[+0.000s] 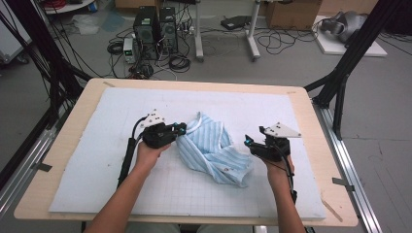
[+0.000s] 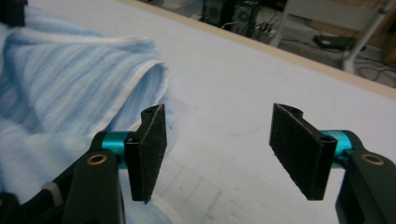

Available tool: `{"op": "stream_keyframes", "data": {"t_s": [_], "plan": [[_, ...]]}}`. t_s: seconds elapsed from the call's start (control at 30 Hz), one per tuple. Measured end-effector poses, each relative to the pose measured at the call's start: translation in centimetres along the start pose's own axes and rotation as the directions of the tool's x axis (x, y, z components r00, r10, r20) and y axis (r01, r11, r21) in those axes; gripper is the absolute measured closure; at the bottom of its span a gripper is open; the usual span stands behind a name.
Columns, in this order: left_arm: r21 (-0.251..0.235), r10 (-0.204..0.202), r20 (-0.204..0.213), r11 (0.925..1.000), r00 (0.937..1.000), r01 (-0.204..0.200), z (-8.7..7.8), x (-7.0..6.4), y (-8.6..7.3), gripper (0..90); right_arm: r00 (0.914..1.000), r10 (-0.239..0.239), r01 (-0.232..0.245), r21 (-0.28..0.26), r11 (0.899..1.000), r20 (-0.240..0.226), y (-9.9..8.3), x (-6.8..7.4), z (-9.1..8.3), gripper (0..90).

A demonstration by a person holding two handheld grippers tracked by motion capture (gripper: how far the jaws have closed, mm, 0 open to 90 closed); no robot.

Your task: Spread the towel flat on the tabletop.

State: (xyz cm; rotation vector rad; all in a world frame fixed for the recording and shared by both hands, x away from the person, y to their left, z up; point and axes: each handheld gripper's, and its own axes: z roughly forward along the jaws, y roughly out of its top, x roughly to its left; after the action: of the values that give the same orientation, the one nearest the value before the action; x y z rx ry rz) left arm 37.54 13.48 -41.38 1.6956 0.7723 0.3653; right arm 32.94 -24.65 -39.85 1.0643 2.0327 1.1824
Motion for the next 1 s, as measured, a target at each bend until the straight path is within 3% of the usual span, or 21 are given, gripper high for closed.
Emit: {"op": "stream_keyframes", "data": {"t_s": [0.13, 0.17, 0.2, 0.23, 0.33, 0.43, 0.47, 0.5, 0.57, 0.87, 1.0], "plan": [[-0.027, 0.008, -0.053, 0.9996, 0.9986, -0.009, -0.7, 1.2, 0.0, 83.2, 0.9941, -0.012, 0.017, 0.047, 0.999, -0.108, 0.1, 1.3, 1.5, 38.1], [-0.037, 0.011, -0.068, 0.9992, 0.9976, -0.014, -0.8, 1.5, 0.0, 83.3, 0.9900, -0.014, 0.023, 0.062, 0.998, -0.140, 0.0, 1.6, 2.0, 38.1], [-0.051, 0.004, -0.083, 0.9987, 0.9966, -0.009, -0.9, 1.9, 0.0, 83.4, 0.9786, -0.008, 0.033, 0.117, 0.993, -0.206, -0.2, 2.4, 3.1, 38.1], [-0.055, 0.001, -0.091, 0.9985, 0.9959, -0.007, -0.9, 2.2, -0.1, 83.4, 0.9786, -0.008, 0.033, 0.117, 0.993, -0.206, -0.2, 2.4, 3.1, 38.1], [-0.070, -0.023, -0.109, 0.9974, 0.9938, 0.016, -1.0, 2.9, -0.3, 83.4, 0.9648, 0.004, 0.047, 0.185, 0.982, -0.263, -1.0, 3.4, 4.6, 40.0], [-0.066, -0.024, -0.113, 0.9977, 0.9933, 0.017, -1.2, 3.3, -0.5, 83.4, 0.9579, -0.020, 0.095, 0.251, 0.963, -0.286, -1.8, 4.3, 5.8, 50.6], [-0.066, -0.026, -0.113, 0.9976, 0.9933, 0.018, -1.2, 3.3, -0.5, 83.4, 0.9605, -0.034, 0.103, 0.242, 0.965, -0.276, -2.0, 4.5, 5.9, 57.6], [-0.068, -0.025, -0.118, 0.9975, 0.9927, 0.017, -1.3, 3.3, -0.4, 83.4, 0.9599, -0.024, 0.095, 0.244, 0.965, -0.279, -2.0, 4.5, 5.8, 70.8], [-0.068, -0.030, -0.119, 0.9974, 0.9925, 0.022, -1.5, 3.5, -0.4, 83.4, 0.9524, -0.020, 0.100, 0.250, 0.963, -0.304, -2.0, 4.2, 5.5, 83.4], [-0.061, -0.074, -0.148, 0.9960, 0.9862, 0.065, -2.5, 4.2, -2.0, 83.2, 0.9452, -0.115, 0.192, 0.237, 0.952, -0.306, -3.2, 4.6, 1.8, 85.8], [-0.057, -0.080, -0.150, 0.9958, 0.9854, 0.072, -2.9, 4.3, -2.3, 83.2, 0.9472, -0.124, 0.194, 0.223, 0.955, -0.296, -4.0, 4.1, -0.3, 86.2]]}}
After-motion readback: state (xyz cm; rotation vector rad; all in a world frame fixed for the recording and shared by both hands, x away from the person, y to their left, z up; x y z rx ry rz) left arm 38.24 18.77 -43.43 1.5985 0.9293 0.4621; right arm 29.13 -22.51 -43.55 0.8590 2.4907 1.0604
